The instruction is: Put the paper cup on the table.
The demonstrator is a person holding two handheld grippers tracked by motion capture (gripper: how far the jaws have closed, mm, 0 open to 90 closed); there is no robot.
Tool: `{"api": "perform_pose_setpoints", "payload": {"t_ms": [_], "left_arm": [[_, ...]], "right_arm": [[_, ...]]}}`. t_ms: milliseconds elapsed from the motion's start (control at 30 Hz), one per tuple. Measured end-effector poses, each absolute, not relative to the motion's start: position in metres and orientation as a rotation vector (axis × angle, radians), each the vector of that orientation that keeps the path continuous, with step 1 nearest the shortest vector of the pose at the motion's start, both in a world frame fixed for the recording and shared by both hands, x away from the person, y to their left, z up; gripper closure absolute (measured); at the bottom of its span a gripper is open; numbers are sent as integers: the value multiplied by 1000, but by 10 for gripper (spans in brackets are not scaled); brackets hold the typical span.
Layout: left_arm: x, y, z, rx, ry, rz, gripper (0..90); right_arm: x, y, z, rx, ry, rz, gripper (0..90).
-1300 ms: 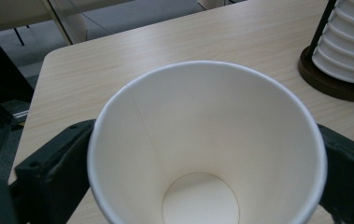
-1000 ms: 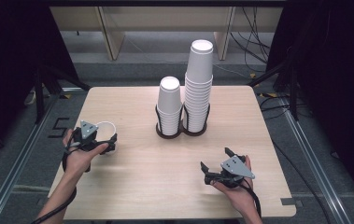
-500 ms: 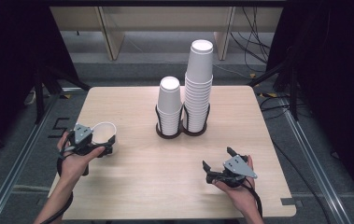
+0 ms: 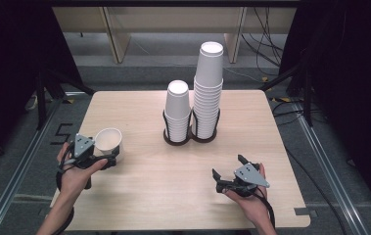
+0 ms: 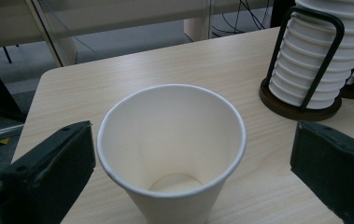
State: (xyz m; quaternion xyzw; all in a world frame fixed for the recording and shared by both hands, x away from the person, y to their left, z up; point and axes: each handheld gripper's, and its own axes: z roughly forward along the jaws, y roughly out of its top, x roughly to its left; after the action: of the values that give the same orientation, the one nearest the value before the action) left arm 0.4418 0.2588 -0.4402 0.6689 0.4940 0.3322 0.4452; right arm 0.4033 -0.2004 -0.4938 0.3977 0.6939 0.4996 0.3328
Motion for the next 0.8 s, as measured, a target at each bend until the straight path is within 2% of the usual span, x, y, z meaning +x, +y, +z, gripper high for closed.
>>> {"api": "perform_pose_setpoints", "payload": {"t_ms": [800], "left_arm": [[390, 261, -489, 1595, 1274, 792, 0]], "right_arm": [[404, -205, -497, 1044, 1814, 1302, 6]]}}
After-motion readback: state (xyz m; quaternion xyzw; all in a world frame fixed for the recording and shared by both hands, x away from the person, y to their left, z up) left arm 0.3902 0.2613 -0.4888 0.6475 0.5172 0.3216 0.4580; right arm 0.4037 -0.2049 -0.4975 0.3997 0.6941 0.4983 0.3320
